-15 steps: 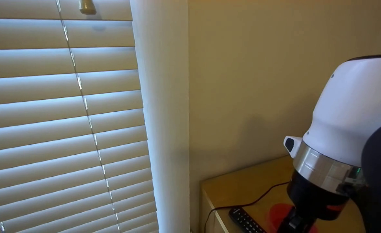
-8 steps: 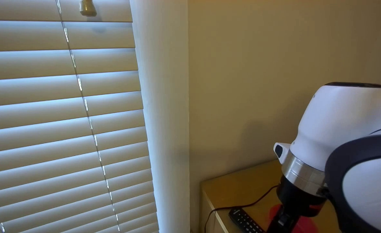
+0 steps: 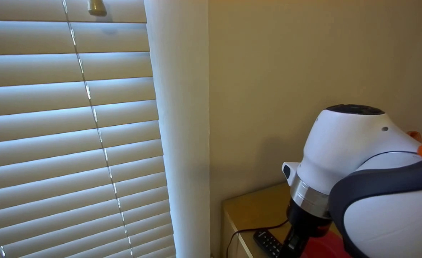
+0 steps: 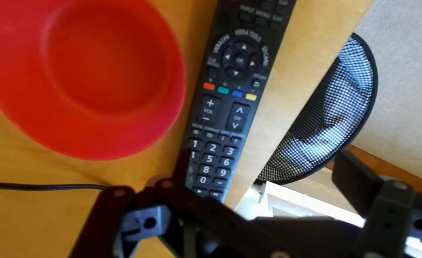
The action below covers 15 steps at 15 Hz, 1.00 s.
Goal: Put the black remote on the orange cloth
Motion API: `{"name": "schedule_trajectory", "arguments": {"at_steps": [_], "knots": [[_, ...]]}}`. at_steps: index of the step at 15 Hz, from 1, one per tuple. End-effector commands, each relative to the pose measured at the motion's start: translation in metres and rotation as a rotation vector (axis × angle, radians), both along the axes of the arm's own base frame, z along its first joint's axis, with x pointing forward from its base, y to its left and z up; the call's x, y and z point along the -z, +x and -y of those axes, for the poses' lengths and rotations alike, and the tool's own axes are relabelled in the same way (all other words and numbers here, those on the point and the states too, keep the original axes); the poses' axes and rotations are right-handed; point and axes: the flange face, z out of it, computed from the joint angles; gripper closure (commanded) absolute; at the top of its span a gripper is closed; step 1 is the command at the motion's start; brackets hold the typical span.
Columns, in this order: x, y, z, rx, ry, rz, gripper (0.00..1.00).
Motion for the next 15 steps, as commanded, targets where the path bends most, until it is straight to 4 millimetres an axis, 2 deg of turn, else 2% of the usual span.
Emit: {"name": "schedule_trajectory", "arguments": {"at_steps": [1,7,8,15], "knots": [[0.018,0.016,-0.003,0.051,-0.021,0.010,0.00],[0.033,0.033,-0.009,0.143,-0.037,-0.005,0.00],[0.025,0.027,-0.006,0.116,-0.025,-0.007,0.00],[0.030,0.033,-0.006,0.136,-0.024,-0.010,0.00]]}}
